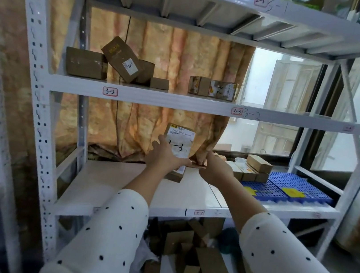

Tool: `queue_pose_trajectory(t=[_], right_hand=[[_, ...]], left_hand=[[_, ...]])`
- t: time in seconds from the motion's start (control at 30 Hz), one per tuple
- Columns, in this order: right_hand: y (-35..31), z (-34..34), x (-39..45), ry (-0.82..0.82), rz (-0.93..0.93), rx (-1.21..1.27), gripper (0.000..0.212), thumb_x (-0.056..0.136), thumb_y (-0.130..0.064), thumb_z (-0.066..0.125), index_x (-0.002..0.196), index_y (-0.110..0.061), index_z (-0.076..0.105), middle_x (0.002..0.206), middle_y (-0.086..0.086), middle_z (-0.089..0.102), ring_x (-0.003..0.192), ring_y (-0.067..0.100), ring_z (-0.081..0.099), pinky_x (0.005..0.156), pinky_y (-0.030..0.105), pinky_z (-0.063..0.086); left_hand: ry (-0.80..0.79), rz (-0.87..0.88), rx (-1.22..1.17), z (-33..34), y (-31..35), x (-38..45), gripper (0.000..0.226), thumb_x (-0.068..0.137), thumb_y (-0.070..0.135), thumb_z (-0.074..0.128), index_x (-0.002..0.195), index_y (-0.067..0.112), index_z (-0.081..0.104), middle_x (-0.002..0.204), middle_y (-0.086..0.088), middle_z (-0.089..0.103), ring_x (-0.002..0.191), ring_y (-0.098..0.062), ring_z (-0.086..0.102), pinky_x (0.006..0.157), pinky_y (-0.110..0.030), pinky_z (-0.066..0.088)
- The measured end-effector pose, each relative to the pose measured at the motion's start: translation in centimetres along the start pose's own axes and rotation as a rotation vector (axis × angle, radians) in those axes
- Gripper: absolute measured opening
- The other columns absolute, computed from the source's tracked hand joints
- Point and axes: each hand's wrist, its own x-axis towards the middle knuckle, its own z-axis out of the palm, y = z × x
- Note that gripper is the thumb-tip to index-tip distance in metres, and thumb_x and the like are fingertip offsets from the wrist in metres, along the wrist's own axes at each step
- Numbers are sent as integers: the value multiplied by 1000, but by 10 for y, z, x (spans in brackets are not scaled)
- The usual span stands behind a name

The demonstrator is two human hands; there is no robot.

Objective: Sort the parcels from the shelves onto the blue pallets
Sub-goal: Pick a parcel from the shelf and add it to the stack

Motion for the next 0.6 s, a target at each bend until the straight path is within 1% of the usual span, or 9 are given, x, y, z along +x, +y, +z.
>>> queue_pose_trajectory(t=[0.07,0.2,0.3,0.4,0.47,0.53,0.6], right_hand=[[16,2,-6,-8,44,-29,54,91,-22,52,140,-9,33,133,14,52,119,32,52,87,39,48],[56,3,-22,-37,157,-48,48,93,-25,53,135,-9,38,132,13,52,119,30,52,86,38,47],[89,-1,-36,-32,228,-69,50,93,-27,55,136,-7,38,135,14,50,122,31,50,91,39,45],[124,-6,-46,-25,299,-72,49,93,-27,57,134,-5,40,133,15,51,122,32,50,92,39,44],[148,-10,-49,-15,331,-60,44,93,-25,57,129,-5,42,129,15,53,119,32,52,85,36,44],[173,-15,-50,-23,369,-54,40,93,-24,57,126,-5,44,125,14,54,115,31,53,77,33,40],[198,-19,-47,-23,402,-58,40,93,-26,56,125,-6,44,126,14,55,115,31,53,78,33,41]], left_hand=[[-25,14,8,13,4,-4,111,62,59,78,141,12,17,137,-12,39,122,-31,46,85,-38,47],[-89,63,-25,48,18,-11,106,63,55,80,140,12,21,138,-10,41,126,-29,43,88,-37,44],[-163,91,-43,76,37,-17,113,63,55,81,144,13,14,144,-9,37,131,-29,38,93,-39,41],[-232,132,-40,102,63,-26,116,65,55,79,148,11,10,149,-10,30,134,-29,36,98,-40,40],[-267,160,-41,120,81,-30,118,66,56,79,149,10,8,151,-10,26,136,-29,35,99,-40,39],[-288,191,-38,138,100,-32,117,67,55,78,149,9,7,151,-10,26,136,-29,35,99,-40,39],[-306,209,-41,156,119,-32,114,68,54,78,147,8,10,148,-12,29,134,-30,36,98,-42,41]])
